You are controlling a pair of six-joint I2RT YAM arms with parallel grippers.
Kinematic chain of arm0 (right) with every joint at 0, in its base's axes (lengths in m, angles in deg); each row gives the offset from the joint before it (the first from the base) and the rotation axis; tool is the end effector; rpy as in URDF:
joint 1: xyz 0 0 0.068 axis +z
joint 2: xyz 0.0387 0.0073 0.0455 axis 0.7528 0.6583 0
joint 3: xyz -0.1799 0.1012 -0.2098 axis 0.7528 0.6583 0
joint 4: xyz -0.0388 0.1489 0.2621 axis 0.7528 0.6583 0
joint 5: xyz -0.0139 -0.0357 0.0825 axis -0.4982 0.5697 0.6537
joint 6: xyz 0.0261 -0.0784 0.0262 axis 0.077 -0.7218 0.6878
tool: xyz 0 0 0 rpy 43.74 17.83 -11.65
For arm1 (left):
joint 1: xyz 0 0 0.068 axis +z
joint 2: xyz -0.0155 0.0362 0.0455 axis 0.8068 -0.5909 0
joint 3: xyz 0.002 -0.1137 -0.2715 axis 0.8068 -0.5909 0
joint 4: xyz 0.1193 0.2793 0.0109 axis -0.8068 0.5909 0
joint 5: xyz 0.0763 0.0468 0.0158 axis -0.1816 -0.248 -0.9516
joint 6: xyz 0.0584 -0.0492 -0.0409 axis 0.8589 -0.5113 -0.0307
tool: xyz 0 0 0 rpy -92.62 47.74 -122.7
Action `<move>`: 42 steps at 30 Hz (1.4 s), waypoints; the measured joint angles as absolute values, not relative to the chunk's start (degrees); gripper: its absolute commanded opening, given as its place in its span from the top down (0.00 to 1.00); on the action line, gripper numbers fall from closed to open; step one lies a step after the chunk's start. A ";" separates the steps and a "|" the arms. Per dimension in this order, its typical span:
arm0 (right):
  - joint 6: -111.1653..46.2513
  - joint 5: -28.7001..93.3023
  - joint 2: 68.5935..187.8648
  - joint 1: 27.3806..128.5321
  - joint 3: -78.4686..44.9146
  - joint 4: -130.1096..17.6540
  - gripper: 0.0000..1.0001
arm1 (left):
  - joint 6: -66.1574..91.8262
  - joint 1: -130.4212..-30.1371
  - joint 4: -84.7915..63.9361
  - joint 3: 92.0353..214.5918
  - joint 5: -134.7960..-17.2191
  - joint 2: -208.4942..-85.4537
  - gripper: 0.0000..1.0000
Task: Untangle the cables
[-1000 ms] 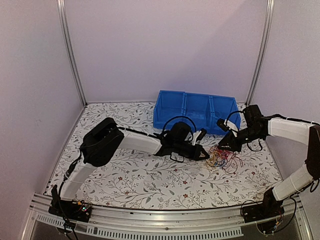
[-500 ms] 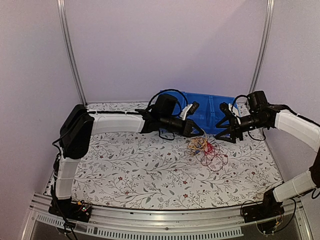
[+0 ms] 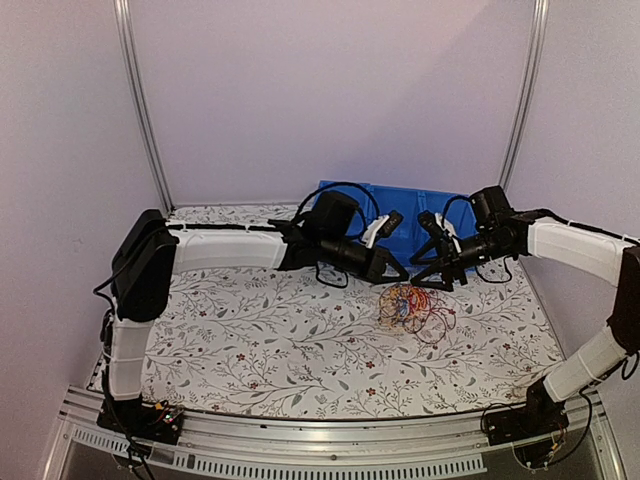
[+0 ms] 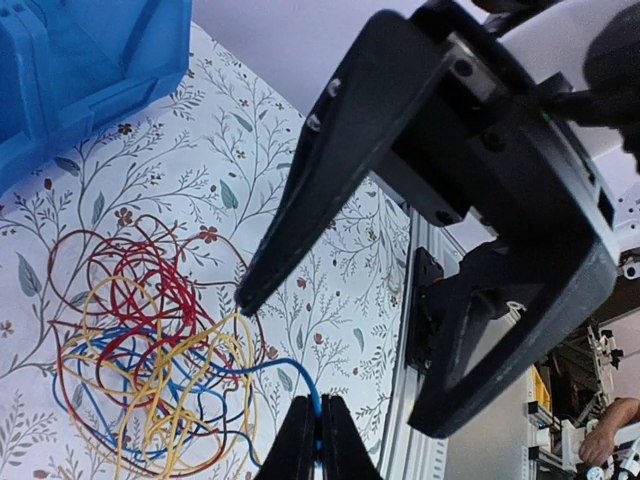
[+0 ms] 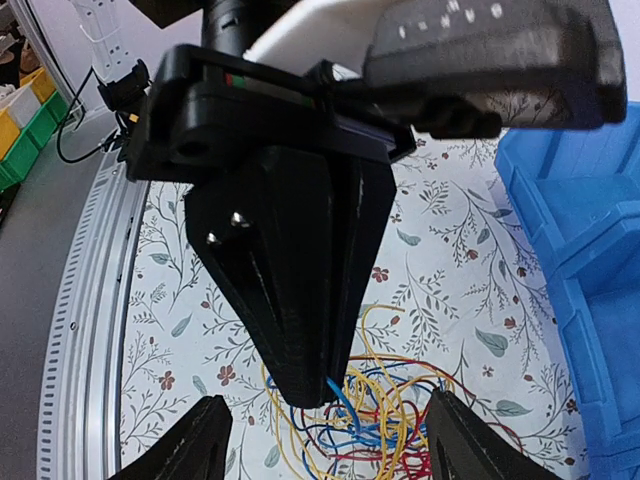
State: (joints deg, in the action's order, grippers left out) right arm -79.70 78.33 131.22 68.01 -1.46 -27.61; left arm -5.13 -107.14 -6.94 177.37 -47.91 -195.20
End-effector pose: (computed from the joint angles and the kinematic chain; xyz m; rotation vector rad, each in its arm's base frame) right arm 0.3120 0.1739 0.2410 -1.4065 1.7111 0.9511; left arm 0.3111 -0.4944 0.2062 0.9136 2.1628 -1.4696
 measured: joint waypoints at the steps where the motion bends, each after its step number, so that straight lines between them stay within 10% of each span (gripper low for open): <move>1: -79.63 77.98 131.20 67.99 -0.28 -28.22 0.31 | -4.91 -107.32 -6.85 177.06 -48.06 -194.87 1.00; 10: -77.84 76.19 133.43 67.99 3.18 -30.45 0.33 | -3.55 -108.56 -6.28 175.91 -49.11 -194.00 1.00; 22: -74.47 79.09 146.54 67.94 3.50 -34.63 0.70 | -2.90 -110.25 -8.66 175.91 -55.97 -182.26 1.00; 42: -73.44 78.68 148.09 62.89 -0.15 -28.55 0.51 | 11.77 -118.22 -16.79 175.84 -75.78 -164.43 1.00</move>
